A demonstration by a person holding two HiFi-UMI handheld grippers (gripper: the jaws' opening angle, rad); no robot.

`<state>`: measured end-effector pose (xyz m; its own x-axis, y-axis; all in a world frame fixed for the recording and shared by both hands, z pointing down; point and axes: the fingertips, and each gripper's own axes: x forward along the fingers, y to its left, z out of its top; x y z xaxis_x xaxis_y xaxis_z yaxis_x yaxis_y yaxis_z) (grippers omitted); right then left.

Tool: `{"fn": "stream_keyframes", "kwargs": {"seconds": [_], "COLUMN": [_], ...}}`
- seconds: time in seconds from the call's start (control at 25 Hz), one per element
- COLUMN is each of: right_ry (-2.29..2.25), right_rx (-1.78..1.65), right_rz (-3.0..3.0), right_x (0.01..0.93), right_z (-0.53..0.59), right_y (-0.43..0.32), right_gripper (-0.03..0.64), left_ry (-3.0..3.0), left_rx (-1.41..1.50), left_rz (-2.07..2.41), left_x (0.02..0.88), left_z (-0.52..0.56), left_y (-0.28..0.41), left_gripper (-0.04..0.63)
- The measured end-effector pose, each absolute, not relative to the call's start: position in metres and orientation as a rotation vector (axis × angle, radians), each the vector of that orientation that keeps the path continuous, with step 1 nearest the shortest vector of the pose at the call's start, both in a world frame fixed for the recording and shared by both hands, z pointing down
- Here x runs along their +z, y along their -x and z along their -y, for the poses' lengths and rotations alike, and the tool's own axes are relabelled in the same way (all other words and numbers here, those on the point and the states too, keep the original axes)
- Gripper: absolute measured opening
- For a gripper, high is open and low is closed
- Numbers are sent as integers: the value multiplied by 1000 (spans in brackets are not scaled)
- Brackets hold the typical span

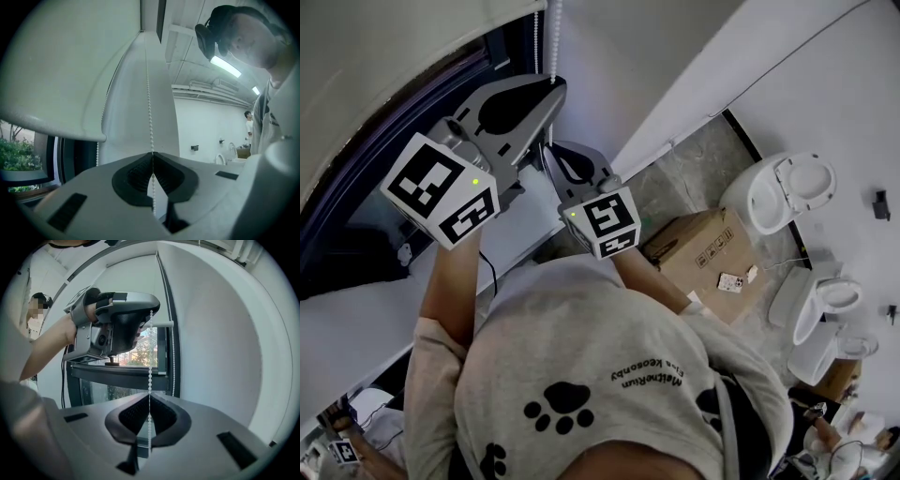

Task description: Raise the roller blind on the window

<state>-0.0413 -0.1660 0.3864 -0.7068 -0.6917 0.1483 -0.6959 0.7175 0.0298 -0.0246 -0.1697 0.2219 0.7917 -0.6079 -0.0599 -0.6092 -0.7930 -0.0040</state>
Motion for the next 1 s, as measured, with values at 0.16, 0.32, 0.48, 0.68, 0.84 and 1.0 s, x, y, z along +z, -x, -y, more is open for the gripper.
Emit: {"fn": "stream_keyframes", "kwargs": {"seconds": [0.16, 0.32, 0.48, 0.68, 0.84, 1.0], "right_ry": [-1110, -1097, -1084, -1056, -1032, -1019], "right_rx": [92, 147, 192, 231, 246, 276], "right_rz": [2741, 2702, 2677, 2619, 2585, 2565], "right_x": [407, 432, 447, 476, 499, 514], "right_z": [165, 165, 166, 165, 163, 163], "right_y": [42, 39, 38, 36, 34, 32], "right_gripper": [11, 11, 11, 11, 11, 11], "left_ry": [2983, 3000, 3013, 3045, 3095, 3112], "left_rx": [84, 97, 92, 49, 58, 28], "left_rz": [-1039, -1084, -1103, -1129, -1136, -1132], "left_x": [244, 268, 284, 314, 337, 351], "left_z": [171, 173, 173, 175, 173, 170], "left_y": [27, 30, 31, 31, 31, 28], "left_gripper": [12, 12, 12, 12, 12, 12]}}
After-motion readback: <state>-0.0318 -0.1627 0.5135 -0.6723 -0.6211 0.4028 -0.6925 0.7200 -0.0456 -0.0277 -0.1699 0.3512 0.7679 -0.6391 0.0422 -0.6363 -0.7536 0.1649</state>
